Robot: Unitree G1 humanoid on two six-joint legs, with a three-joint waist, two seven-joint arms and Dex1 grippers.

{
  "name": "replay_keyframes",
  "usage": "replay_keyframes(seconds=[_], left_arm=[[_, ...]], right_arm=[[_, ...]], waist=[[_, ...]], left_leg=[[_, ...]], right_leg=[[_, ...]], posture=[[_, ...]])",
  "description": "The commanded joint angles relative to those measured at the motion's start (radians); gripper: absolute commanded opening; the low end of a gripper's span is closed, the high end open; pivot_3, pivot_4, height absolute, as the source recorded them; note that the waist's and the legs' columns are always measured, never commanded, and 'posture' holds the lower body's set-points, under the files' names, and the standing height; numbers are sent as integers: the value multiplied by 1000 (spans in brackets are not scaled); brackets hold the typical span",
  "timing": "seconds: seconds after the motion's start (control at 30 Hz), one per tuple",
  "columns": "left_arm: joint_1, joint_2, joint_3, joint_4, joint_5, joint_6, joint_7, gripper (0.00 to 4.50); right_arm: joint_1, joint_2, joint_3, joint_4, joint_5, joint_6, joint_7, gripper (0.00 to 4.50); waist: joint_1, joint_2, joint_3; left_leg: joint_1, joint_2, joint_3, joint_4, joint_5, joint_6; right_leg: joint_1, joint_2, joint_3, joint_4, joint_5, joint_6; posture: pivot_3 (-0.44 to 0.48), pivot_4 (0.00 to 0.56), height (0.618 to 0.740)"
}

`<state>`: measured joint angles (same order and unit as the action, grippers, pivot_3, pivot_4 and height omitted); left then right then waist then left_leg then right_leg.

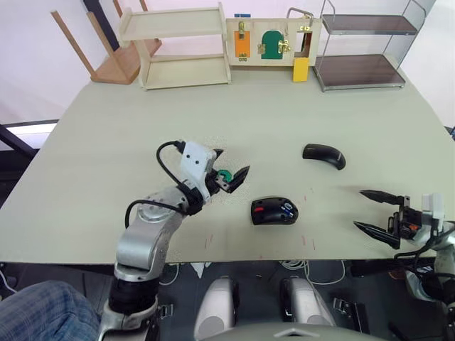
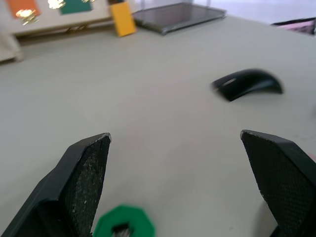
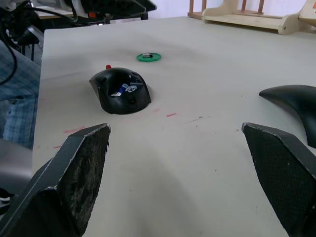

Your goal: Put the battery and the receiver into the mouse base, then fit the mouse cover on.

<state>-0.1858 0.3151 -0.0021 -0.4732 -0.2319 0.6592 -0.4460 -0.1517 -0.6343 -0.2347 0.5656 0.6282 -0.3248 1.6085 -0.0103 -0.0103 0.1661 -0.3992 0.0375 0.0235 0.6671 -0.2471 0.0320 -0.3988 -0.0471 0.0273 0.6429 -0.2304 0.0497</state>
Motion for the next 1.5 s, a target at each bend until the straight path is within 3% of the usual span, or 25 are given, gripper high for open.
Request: replay_keyframes(seconds=[0.03,0.3,0.47,1.5], left_arm=[[31,-25,5,-41,56,6,113,4487],[23,-31,-9,-25,56,97,161,4487],[21,-63,-4,-40,56,155,211,2264],[-19,-72,-48,-7,89,238,273,2264]], right_arm=[[10,-18,-8,-36,22,-8,6,4500],[3,-27,-5,-38,20,0,6,4500],[0,-25,-2,-36,15,-4,6,4500],[6,-10,9,-34,8,-35,6,4500]], waist=[[0,0,0],[0,0,0],[0,0,0],[0,0,0]], left_leg=[[0,0,0,0,0,0],[0,0,0,0,0,0],[0,0,0,0,0,0],[0,0,0,0,0,0]], right_leg=[[0,0,0,0,0,0],[0,0,0,0,0,0],[0,0,-1,0,0,0],[0,0,0,0,0,0]], posture=[[0,150,740],[0,150,740],[0,150,740],[0,150,740]])
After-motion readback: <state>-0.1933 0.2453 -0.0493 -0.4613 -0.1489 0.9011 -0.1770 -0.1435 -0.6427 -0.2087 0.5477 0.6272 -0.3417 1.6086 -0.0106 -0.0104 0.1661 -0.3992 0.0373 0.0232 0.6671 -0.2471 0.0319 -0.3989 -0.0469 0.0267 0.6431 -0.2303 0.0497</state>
